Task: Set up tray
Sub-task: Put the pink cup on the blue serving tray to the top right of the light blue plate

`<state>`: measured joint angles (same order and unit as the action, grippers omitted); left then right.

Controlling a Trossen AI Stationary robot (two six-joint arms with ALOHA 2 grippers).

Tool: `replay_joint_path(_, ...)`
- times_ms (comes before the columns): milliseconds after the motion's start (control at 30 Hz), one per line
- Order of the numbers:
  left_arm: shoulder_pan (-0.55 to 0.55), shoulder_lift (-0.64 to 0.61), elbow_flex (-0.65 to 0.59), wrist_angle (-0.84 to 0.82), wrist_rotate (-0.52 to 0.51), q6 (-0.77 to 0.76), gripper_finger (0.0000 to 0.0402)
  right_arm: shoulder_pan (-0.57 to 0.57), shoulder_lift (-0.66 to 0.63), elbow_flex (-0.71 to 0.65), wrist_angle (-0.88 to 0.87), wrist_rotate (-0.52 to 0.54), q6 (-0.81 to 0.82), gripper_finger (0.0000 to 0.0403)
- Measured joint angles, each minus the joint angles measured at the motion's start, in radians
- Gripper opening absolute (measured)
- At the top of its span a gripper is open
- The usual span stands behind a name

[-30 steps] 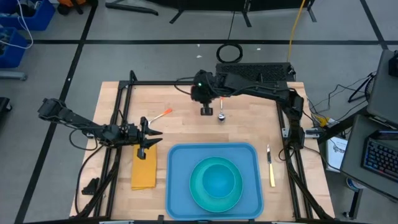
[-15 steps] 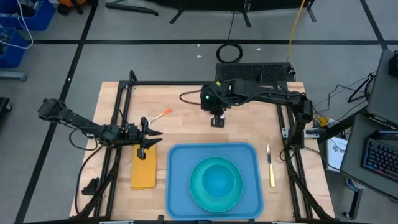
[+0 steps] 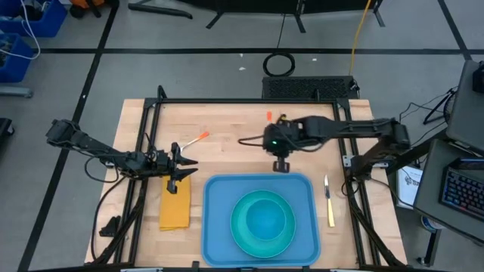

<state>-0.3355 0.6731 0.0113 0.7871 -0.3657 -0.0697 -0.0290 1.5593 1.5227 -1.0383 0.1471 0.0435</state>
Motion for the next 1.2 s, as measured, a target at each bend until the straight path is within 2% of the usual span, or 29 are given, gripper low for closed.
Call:
replay_joint_path(200, 0.0, 0.0, 0.0, 0.0, -0.001, -0.009, 0.012, 0.059, -0.133, -0.182, 0.039, 0.014, 0.128, 0.0)
replay_joint_path(367, 0.0, 0.0, 0.0, -0.001, -0.001, -0.022, 0.012, 0.125, -0.187, -0.269, 0.081, 0.016, 0.194, 0.0)
replay_joint_path(667, 0.0, 0.0, 0.0, -0.003, -0.002, -0.048, 0.012, 0.241, -0.231, -0.353, 0.075, 0.036, 0.316, 0.0)
replay_joint_path(1200, 0.0, 0.001, 0.0, -0.023, -0.002, -0.082, 0.012, 0.401, -0.24, -0.423, 0.082, 0.023, 0.5, 0.0)
